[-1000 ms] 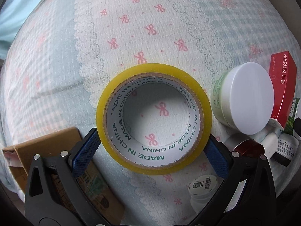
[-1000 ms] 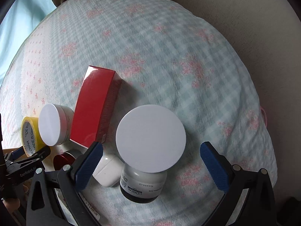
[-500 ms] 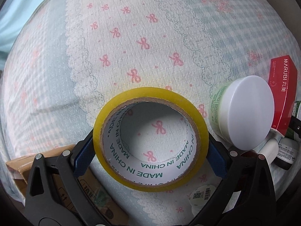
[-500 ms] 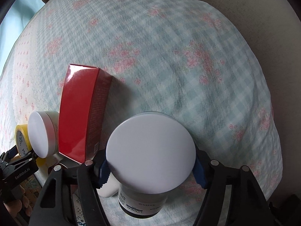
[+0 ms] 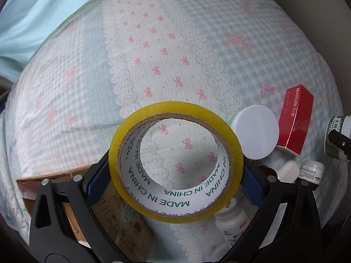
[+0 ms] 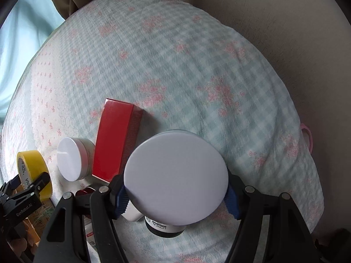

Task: Organize rigid objects
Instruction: 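Carry the tape roll and white jar toward the cardboard box with both grippers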

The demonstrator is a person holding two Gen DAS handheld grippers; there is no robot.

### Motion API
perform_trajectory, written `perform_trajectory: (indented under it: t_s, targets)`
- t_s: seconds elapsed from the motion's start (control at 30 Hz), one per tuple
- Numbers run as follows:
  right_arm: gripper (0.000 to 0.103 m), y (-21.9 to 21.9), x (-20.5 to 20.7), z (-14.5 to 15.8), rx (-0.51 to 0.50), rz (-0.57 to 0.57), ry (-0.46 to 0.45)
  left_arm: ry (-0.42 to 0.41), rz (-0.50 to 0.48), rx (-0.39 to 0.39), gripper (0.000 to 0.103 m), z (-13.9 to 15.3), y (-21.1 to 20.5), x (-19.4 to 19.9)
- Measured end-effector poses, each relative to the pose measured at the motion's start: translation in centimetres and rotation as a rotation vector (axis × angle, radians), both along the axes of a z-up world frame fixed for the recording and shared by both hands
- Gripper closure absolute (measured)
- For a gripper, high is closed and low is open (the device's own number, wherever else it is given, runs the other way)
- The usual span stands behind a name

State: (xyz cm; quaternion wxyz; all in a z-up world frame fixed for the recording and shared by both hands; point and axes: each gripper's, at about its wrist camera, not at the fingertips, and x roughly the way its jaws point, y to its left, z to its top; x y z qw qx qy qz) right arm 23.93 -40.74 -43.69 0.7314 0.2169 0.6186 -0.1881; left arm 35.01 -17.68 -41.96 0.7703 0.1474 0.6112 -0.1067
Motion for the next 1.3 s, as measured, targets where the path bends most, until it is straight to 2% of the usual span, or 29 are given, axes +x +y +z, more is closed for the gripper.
perform_trajectory:
  t_s: [0.23,0.43,0.57,0.73,0.87,1.0,1.17,1.3]
  targets:
    - [0.037,1.3,-0.9,7.8,-0.071,0.061,-0.080,-0.117,0.032,-0.081,0.003,9.2,2.4,-2.5]
    - [0.037,4.4,-1.5,14.6,-0.090,0.144,-0.171,-0.208,0.122,-0.130,0.003,17.4,7.5,-4.2]
    - [0.037,8.1,-1.4,18.5,-0.112,0.223,-0.213,-0.238,0.172,-0.160,0.003,21.0,12.7,-5.4]
    - [0.037,14.0,-2.1,22.8,-0.112,0.294,-0.275,-0.260,0.187,-0.178,0.003,24.1,20.0,-7.7]
    - [0.037,19.9,-2.6,25.4,-0.118,0.335,-0.315,-0.244,0.161,-0.187,0.003,24.6,25.7,-8.7]
    - [0.037,25.7,-3.0,26.8,-0.124,0.339,-0.338,-0.207,0.142,-0.203,0.003,23.7,31.0,-9.0]
    - [0.037,31.5,-2.2,26.0,-0.106,0.343,-0.318,-0.167,0.105,-0.179,0.003,21.5,35.3,-8.8]
    - [0.037,36.0,-1.0,23.7,-0.079,0.420,-0.285,-0.125,0.105,-0.162,0.003,18.9,37.1,-8.0]
